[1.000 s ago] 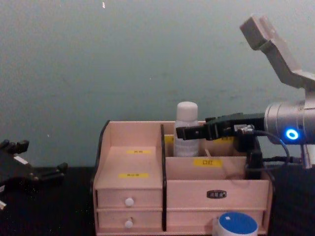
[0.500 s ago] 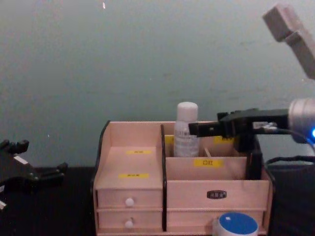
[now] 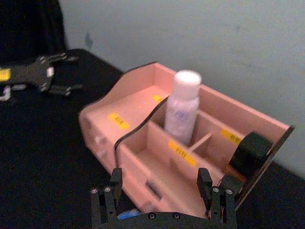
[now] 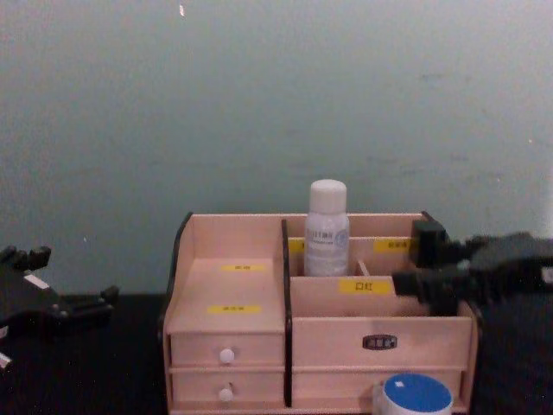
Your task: Pick up the facial cleanser and watermelon frost from the table and place them into the tiered storage box.
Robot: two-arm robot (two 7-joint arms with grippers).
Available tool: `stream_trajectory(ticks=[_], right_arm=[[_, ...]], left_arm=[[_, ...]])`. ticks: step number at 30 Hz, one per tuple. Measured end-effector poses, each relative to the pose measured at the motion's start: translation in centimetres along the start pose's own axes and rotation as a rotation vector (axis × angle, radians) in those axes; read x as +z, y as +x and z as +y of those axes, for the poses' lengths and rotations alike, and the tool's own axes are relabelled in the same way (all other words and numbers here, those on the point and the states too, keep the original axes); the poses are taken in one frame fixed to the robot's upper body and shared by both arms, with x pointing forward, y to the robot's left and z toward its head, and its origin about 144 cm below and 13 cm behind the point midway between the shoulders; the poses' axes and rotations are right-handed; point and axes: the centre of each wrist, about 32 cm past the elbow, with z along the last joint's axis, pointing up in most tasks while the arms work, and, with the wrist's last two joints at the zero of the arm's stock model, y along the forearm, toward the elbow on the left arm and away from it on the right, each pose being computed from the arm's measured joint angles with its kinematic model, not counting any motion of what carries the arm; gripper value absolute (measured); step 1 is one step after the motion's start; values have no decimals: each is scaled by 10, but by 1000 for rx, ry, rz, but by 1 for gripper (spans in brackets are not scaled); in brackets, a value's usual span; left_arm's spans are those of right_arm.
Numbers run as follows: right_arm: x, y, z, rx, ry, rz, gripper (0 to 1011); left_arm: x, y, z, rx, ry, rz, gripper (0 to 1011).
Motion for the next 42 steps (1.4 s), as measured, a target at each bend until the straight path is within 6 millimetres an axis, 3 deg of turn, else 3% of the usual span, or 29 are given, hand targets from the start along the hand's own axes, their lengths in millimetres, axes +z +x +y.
stream_trajectory(ticks=[14, 42], right_arm=[[-26, -11, -26, 102, -87, -13, 1000], [-44, -15, -13, 74, -196, 43, 1000]], left_arm=[[0, 0, 0, 0, 0, 0, 1001], [0, 0, 0, 0, 0, 0, 1001]])
